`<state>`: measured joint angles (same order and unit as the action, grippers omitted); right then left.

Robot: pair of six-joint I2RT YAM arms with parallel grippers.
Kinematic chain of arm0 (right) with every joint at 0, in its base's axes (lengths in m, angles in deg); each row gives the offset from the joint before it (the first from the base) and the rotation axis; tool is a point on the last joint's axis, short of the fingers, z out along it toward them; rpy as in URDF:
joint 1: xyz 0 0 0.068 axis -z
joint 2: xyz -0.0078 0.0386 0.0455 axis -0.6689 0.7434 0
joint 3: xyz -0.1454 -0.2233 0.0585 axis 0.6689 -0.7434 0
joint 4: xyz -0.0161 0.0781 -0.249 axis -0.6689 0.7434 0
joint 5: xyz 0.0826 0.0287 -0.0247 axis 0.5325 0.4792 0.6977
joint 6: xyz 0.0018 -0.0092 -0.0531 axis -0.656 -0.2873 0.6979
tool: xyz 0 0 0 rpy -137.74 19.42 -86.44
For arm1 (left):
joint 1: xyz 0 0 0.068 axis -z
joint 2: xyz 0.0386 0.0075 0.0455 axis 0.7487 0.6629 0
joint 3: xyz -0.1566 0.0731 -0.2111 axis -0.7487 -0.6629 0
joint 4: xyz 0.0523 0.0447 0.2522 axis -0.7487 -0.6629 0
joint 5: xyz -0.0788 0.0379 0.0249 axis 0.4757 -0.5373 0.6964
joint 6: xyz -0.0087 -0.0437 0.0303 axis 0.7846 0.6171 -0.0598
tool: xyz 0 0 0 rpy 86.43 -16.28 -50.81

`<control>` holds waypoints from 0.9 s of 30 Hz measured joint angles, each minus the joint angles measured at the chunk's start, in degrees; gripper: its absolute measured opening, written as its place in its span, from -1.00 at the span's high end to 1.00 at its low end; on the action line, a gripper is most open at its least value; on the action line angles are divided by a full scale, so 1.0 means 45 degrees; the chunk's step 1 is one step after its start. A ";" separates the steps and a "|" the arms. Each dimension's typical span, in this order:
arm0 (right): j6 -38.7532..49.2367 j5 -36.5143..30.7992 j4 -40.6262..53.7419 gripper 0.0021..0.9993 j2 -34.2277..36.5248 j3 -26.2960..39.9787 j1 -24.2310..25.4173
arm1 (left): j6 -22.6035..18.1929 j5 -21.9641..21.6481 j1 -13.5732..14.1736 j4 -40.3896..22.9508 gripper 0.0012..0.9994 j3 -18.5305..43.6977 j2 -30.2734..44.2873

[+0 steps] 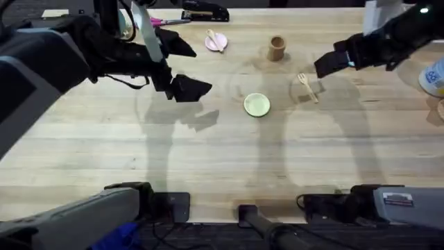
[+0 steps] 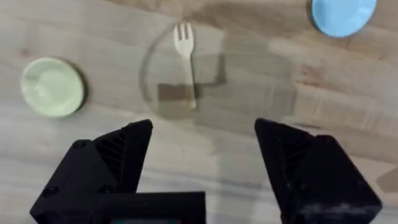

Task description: Pick up a utensil and set it on the pink plate, then put the other utensil in the container.

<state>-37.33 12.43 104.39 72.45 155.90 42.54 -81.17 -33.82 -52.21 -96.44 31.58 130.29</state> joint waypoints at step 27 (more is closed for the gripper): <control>0.0441 -0.0355 -0.2845 -0.99 0.4760 0.0000 -0.0562 | 0.0000 -0.0005 0.0000 0.0036 -0.99 0.0000 0.0000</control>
<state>-35.34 10.84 91.59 93.87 155.90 40.01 -81.17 -33.84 -52.21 -96.27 31.58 130.29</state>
